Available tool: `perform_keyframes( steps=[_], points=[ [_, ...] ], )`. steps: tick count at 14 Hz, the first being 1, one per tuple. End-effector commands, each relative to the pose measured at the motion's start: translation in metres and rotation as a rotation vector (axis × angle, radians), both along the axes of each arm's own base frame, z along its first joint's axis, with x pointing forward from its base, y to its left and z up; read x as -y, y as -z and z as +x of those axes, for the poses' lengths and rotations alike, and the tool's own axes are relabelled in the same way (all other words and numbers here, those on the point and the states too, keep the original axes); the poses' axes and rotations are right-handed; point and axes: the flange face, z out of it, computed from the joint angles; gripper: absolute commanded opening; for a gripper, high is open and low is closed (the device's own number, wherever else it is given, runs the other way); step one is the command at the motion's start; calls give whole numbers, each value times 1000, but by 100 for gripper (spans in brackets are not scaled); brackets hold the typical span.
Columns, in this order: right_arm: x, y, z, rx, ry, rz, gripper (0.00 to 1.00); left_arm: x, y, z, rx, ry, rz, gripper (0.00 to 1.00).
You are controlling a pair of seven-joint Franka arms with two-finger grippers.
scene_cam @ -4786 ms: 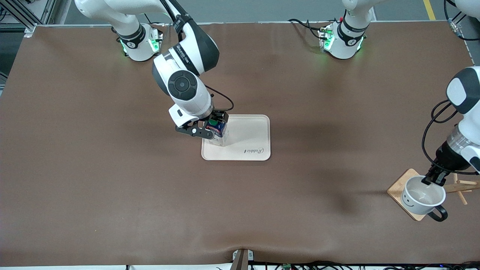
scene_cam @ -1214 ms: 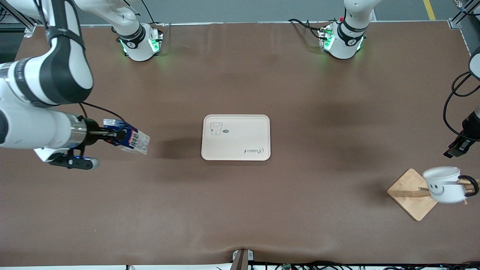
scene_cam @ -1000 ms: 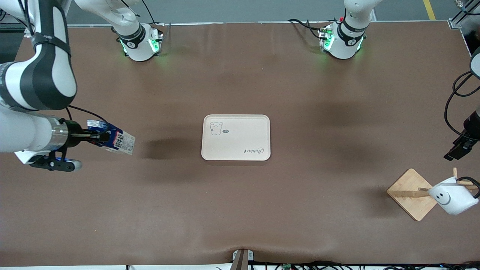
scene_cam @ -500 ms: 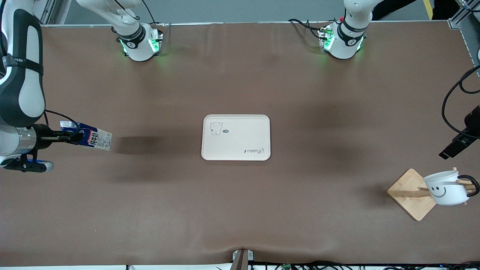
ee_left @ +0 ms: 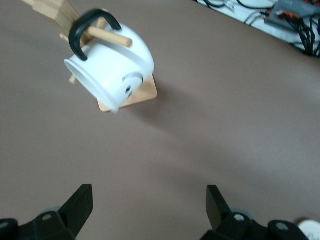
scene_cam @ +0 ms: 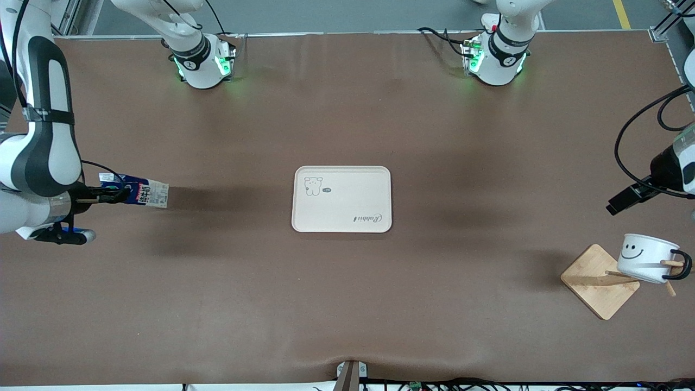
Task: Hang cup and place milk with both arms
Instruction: 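Lower the milk carton onto the table while the left gripper withdraws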
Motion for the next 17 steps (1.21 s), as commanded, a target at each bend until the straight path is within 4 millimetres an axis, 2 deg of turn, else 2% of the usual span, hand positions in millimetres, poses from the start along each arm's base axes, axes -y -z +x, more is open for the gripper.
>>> perform_keyframes(
  steps=[1, 4, 7, 11, 12, 14, 15, 16, 17],
  points=[
    [6, 11, -10, 10, -12, 1, 11, 16, -27, -4, -45, 40, -7, 100],
    [5, 29, -12, 33, -21, 0, 11, 31, -36, -11, -75, 62, -3, 100],
    [5, 27, -11, 42, -26, -1, 11, 44, -36, -15, -94, 83, 0, 100],
    [7, 29, -11, 47, -57, 14, 12, 48, -42, -18, -99, 88, 0, 100],
    [7, 30, -11, 43, -57, 15, 16, 56, -45, -20, -104, 102, 0, 100],
    [5, 30, -11, 43, -60, 16, 42, 59, -48, -22, -107, 109, 1, 100],
    [6, 29, -11, 44, -59, 15, 80, 61, -48, -23, -116, 111, 2, 100],
    [5, 30, -10, 43, -59, 15, 100, 61, -48, -23, -117, 111, 2, 100],
    [6, 27, -10, 43, -59, 16, 100, 61, -49, -23, -116, 113, 3, 100]
  ],
)
